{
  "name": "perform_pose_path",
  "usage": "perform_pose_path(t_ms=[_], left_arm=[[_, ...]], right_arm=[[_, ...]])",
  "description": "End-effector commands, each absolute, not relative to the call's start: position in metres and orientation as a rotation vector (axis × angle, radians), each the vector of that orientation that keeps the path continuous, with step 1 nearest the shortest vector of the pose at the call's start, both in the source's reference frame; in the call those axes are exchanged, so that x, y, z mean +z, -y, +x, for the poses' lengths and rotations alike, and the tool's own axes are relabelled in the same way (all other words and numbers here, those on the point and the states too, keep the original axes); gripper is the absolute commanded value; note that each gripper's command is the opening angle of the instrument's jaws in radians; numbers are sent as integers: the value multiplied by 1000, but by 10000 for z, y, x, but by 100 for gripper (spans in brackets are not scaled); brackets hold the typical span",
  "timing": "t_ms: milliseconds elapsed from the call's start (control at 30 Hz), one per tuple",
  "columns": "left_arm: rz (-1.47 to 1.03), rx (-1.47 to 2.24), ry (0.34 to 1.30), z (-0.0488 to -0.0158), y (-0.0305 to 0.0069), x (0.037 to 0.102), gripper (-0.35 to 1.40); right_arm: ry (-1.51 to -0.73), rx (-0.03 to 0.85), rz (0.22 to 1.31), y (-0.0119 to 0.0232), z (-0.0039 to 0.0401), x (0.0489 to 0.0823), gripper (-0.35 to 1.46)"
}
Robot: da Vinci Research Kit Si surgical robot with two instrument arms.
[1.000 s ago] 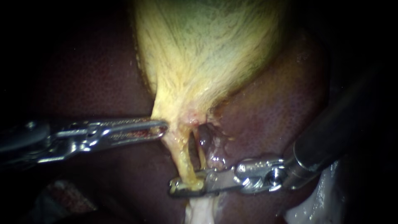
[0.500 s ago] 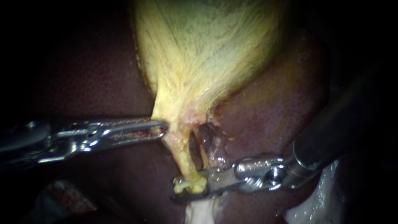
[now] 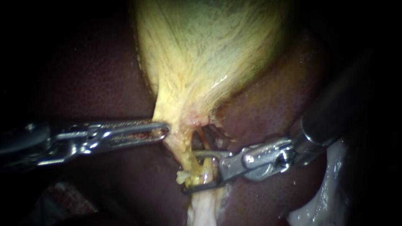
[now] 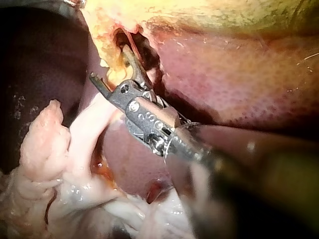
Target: Going back first clip left tube
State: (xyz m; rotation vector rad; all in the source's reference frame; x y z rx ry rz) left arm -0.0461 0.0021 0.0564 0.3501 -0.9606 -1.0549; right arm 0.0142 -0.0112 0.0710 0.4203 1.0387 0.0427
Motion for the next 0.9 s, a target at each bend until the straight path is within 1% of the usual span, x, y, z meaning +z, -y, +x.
perform_pose_path(t_ms=[33,200,400,633,900], left_arm=[[350,-1055,961,-461,-21,564,-15],[351,-1054,961,-460,-21,565,-15],[351,-1053,961,-460,-21,567,-15],[351,-1052,962,-460,-23,572,-15],[352,-1051,962,-459,-27,579,-15]], right_arm=[[-1040,34,415,110,138,707,60],[-1042,18,374,99,116,691,60],[-1051,6,327,82,83,659,60],[-1067,-47,272,61,54,623,60],[-1134,-81,224,40,31,587,60]])
